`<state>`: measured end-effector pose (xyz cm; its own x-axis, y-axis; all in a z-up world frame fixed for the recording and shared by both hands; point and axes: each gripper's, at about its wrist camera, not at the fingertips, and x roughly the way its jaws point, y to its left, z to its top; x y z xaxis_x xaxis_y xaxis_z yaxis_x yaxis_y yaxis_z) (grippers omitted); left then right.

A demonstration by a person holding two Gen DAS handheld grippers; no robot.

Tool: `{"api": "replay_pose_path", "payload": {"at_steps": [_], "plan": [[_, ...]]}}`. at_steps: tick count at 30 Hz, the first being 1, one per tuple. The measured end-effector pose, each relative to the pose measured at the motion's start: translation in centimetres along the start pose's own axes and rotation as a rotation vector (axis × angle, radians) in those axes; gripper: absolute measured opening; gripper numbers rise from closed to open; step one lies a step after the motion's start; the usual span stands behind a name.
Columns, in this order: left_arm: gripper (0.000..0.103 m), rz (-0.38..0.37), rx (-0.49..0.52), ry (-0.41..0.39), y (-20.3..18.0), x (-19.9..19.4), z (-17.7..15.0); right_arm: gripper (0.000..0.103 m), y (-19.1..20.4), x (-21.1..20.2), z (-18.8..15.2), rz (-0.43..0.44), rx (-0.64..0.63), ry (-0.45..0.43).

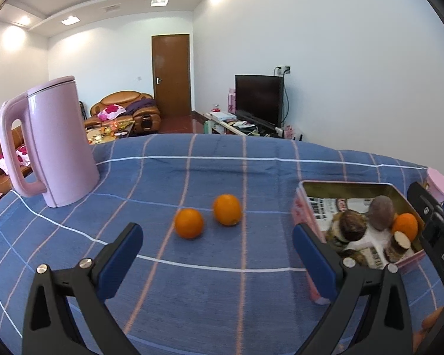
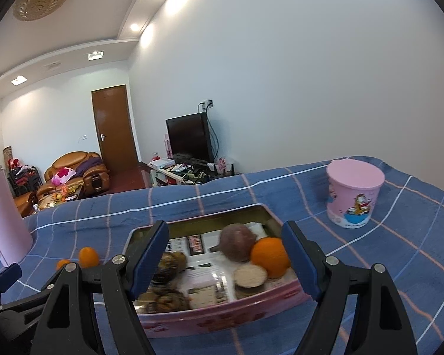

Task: Organize fruits
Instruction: 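Move both open grippers back from the tin toward the two small oranges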

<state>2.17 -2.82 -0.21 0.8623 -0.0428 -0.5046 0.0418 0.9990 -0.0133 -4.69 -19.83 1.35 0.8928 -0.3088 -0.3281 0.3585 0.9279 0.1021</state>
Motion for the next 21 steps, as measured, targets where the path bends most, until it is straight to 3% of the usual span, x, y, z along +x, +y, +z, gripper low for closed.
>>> {"api": "replay_pose_path", "payload": {"at_steps": [13, 21], "plan": [[0.103, 0.150, -0.001, 0.034, 6.4, 2.7, 1.3, 0.080, 5.8, 1.1, -0.5, 0.087, -0.041, 0.039], [0.103, 0.201, -0.091, 0.101, 11.0, 5.1, 1.8, 0.080, 10.2, 2.9, -0.8, 0.152, -0.122, 0.094]]}}
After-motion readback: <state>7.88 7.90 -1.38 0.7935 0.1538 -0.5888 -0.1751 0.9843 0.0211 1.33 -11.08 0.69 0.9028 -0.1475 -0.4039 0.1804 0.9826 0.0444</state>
